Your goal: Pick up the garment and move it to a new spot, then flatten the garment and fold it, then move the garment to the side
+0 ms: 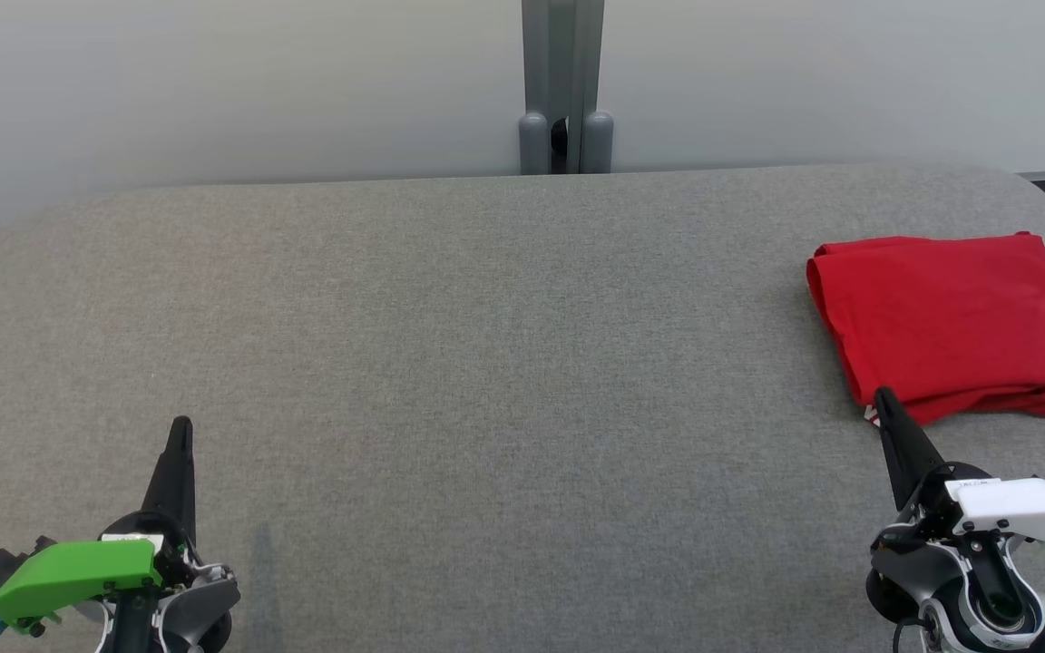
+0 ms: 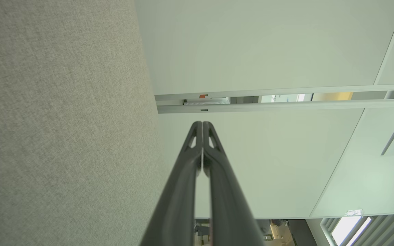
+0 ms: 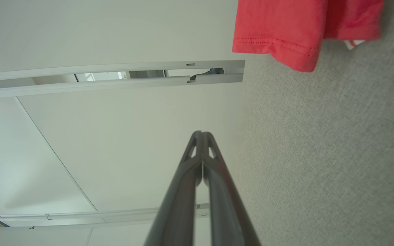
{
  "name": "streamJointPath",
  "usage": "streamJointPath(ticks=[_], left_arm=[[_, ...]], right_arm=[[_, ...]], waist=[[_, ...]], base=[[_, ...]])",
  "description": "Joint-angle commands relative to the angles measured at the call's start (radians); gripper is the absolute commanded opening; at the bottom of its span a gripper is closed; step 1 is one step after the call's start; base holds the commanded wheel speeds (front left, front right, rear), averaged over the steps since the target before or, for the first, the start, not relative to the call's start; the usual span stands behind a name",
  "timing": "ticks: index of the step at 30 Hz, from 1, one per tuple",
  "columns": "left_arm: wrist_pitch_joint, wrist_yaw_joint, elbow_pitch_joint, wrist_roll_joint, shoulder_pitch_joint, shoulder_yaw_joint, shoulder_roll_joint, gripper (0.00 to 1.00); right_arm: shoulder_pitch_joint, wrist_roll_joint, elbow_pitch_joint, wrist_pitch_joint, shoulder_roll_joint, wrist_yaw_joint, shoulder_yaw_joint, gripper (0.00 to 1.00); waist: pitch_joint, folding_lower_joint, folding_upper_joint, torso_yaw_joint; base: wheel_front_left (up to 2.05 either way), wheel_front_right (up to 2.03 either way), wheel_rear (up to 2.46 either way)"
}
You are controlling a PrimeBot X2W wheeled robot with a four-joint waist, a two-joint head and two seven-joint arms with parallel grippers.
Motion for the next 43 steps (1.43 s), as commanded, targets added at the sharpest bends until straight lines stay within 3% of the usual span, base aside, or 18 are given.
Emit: streamJointPath(ticks=[1,43], left_arm=[[0.003,-0.003,-0.002,-0.003,-0.01,0.002,0.0,0.0],[0.003,-0.003,-0.002,-0.003,-0.01,0.002,0.0,0.0]], right_arm=[[-0.006,0.005,-0.004,0.002,-0.004,0.0,-0.002,0.0],[-0.005,0.005,-0.004,0.002,-0.004,0.0,-0.002,0.0]], waist=[[0.0,0.0,0.0,0.0],[0.0,0.0,0.0,0.0]], base=[[0.0,0.0,0.0],[0.0,0.0,0.0]])
